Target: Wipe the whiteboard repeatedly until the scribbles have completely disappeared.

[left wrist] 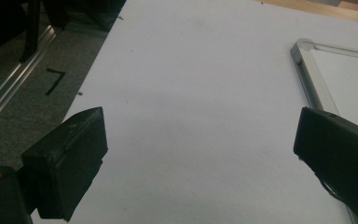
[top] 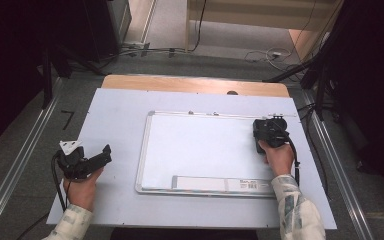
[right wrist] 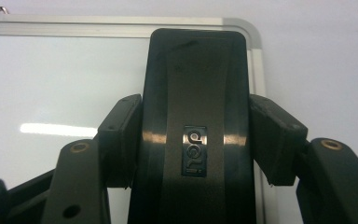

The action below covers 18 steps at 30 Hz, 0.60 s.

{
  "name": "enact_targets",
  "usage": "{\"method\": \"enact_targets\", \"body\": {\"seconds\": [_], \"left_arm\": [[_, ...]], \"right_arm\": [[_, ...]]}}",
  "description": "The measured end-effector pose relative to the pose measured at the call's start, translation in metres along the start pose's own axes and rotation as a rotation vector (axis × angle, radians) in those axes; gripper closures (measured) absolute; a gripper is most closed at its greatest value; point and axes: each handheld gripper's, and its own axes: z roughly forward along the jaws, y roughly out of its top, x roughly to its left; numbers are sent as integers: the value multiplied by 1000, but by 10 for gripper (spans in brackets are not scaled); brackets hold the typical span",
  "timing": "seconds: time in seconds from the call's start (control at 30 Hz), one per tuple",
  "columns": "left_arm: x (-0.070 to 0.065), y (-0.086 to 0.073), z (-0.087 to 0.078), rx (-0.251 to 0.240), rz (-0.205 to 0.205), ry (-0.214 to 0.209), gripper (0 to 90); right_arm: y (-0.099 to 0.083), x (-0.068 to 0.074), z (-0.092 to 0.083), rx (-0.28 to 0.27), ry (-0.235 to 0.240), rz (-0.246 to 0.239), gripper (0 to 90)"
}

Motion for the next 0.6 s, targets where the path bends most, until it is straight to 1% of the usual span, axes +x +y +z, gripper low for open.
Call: {"method": "enact_targets", "body": {"seconds": [0.03,0.07,0.1,0.17,0.23,0.3,0.33,0.37,0.43,0.5,0.53,0.57,0.6], "left_arm": [[0,0,-1,-5,1,2,33],[0,-1,-2,-5,2,1,33],[-1,-1,-1,-6,3,2,33],[-1,-1,0,-3,2,2,33],[-2,-1,1,1,5,5,33],[-3,-1,1,1,8,3,33],[-4,-1,1,2,13,2,33],[-4,-1,1,3,13,1,33],[-4,-1,2,3,14,-2,33],[-5,-1,2,2,14,-3,33],[-5,0,2,1,15,-4,33],[-5,0,3,2,14,-3,33],[-5,0,3,1,14,-4,33]], "right_arm": [[-1,-1,-1,1,-2,3,377],[-2,0,-2,10,-6,8,377],[-3,3,-4,19,-1,3,376],[-6,10,-6,25,26,-31,375],[-7,15,-7,29,33,-43,374],[-7,11,-6,28,50,-41,374],[-7,8,-6,26,35,-35,374],[-6,4,-5,22,24,-17,374],[-4,-4,-4,22,25,12,374],[-5,2,-5,23,-4,1,374],[-6,6,-5,27,18,-4,374],[-7,13,-6,27,26,-31,374],[-8,18,-6,27,33,-46,374]]}}
